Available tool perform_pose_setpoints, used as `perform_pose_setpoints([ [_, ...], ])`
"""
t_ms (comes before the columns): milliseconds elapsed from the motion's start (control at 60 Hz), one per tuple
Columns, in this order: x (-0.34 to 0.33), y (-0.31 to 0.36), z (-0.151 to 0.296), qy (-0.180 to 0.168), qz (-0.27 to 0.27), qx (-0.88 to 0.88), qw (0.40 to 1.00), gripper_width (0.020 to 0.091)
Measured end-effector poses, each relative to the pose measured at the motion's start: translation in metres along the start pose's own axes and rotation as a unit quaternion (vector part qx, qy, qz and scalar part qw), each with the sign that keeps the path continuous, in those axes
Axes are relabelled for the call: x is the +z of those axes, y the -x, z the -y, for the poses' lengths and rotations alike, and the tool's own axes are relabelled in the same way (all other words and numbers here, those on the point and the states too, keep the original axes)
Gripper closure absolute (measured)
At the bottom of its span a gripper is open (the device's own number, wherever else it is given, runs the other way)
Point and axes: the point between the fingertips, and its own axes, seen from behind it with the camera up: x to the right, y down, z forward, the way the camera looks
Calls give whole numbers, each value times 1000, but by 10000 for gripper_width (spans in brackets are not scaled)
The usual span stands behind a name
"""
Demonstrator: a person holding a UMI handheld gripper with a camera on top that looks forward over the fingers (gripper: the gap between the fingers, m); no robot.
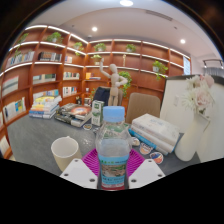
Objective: Pour water
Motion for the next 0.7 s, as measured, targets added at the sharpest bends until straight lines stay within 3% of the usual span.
perform_pose_setpoints([
  [450, 22, -27, -32, -22, -18, 61, 998, 789],
  [700, 16, -27, -35, -30, -25, 69, 997, 662],
])
